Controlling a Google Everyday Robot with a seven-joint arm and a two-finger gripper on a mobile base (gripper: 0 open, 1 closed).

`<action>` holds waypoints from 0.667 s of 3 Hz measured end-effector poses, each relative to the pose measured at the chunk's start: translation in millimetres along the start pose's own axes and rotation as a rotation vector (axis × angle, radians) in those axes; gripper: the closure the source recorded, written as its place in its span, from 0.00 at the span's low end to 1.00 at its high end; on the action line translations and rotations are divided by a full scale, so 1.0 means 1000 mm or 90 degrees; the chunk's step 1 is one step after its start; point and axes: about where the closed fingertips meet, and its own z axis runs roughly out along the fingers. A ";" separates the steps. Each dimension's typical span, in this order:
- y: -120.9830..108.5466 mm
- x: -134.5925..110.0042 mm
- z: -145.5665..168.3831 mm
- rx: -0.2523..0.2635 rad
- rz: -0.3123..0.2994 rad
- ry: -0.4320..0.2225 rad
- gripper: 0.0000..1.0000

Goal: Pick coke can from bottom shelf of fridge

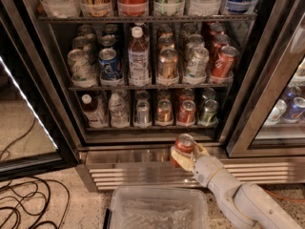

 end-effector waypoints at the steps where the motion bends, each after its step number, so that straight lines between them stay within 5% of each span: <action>1: -0.003 0.000 -0.032 -0.050 -0.006 0.053 1.00; 2: 0.014 -0.008 -0.037 -0.092 -0.015 0.047 1.00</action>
Offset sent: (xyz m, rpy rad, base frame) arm -0.0187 -0.0168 -0.0016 -0.0271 0.0564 0.0634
